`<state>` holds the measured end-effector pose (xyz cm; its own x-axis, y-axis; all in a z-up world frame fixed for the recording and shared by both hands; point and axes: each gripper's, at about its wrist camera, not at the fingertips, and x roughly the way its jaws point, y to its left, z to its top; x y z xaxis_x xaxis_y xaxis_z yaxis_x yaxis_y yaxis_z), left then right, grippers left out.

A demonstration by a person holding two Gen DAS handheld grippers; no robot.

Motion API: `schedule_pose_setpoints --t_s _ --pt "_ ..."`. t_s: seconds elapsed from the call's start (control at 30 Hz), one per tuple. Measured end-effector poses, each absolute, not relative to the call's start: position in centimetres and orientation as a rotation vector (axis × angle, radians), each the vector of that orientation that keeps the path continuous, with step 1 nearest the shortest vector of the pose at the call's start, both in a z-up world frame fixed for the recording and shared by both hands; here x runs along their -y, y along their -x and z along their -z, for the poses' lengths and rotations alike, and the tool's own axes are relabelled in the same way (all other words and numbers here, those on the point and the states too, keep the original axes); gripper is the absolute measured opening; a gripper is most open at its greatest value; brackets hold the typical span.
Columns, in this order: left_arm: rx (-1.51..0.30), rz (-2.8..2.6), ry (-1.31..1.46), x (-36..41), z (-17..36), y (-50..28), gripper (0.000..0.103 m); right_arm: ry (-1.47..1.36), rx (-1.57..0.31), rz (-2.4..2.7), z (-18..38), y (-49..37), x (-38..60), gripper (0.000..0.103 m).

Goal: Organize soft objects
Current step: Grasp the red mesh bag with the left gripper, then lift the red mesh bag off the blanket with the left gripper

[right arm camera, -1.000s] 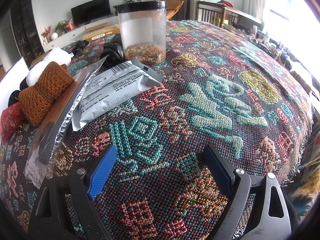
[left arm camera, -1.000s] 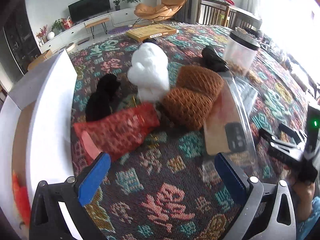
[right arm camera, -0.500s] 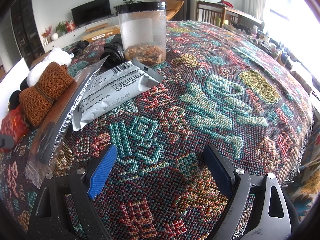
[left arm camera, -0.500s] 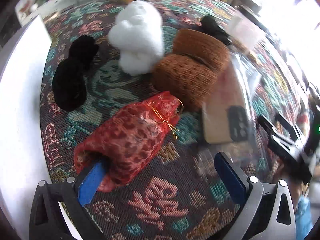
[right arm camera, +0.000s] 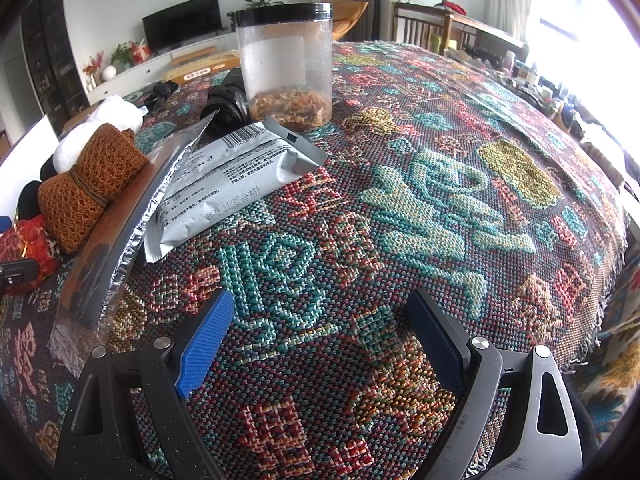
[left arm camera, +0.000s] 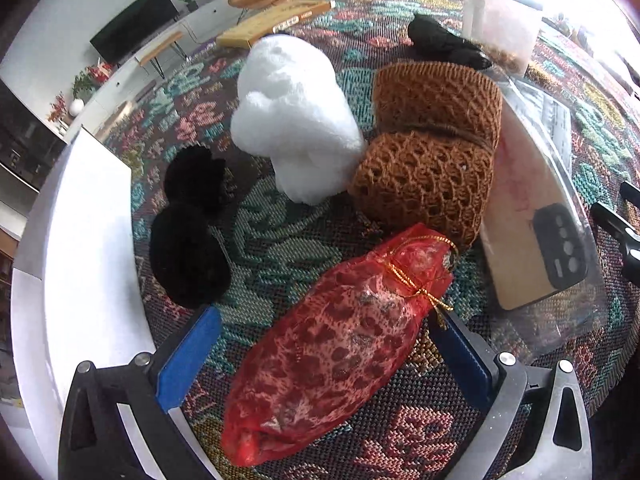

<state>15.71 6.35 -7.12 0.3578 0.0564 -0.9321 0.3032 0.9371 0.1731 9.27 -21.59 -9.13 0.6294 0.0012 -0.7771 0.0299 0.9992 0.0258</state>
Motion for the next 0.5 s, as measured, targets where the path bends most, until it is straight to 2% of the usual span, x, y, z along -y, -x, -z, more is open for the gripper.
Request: schedule_pose_setpoints --t_s 0.03,0.07,0.1,0.13,0.2,0.27,0.33,0.4,0.43,0.47,0.5 --pt "-1.231 0.178 -0.304 -6.6 7.4 -15.7 0.078 -0.037 -0.89 0.016 9.1 -9.3 21.6 0.091" --pt "-1.258 0.191 -0.252 -6.9 7.5 -15.6 0.064 -0.037 -0.89 0.016 9.1 -9.3 21.6 0.091" --pt "-1.271 0.186 -0.205 -7.3 7.4 -15.4 0.059 -0.037 -0.89 0.016 9.1 -9.3 21.6 0.091" --pt "-1.276 0.184 -0.158 -7.7 7.1 -15.1 0.05 -0.037 -0.89 0.017 9.1 -9.3 21.6 0.091" --pt "-1.318 0.235 0.017 -8.7 6.3 -14.6 0.044 -0.037 -0.89 0.016 9.2 -9.3 21.6 0.091" --pt "-1.338 0.325 0.232 -9.5 5.2 -13.8 0.044 -0.037 -0.89 0.016 9.1 -9.3 21.6 0.091" --pt "-1.299 0.347 0.311 -9.9 4.1 -13.1 0.045 -0.037 -0.89 0.016 9.1 -9.2 21.6 0.091" --pt "-1.25 0.256 0.264 -10.2 4.0 -12.9 0.063 -0.037 -0.89 0.016 9.1 -9.3 21.6 0.091" --pt "-1.235 0.19 0.219 -10.5 4.4 -13.0 0.078 -0.037 -0.89 0.016 9.2 -9.3 21.6 0.091" --pt "-1.225 0.115 0.169 -10.8 5.1 -13.2 0.083 -0.037 -0.89 0.016 9.1 -9.3 21.6 0.091" --pt "-1.225 0.043 0.124 -11.1 5.9 -13.4 0.083 -0.038 -0.89 0.015 9.1 -9.3 21.6 0.091"
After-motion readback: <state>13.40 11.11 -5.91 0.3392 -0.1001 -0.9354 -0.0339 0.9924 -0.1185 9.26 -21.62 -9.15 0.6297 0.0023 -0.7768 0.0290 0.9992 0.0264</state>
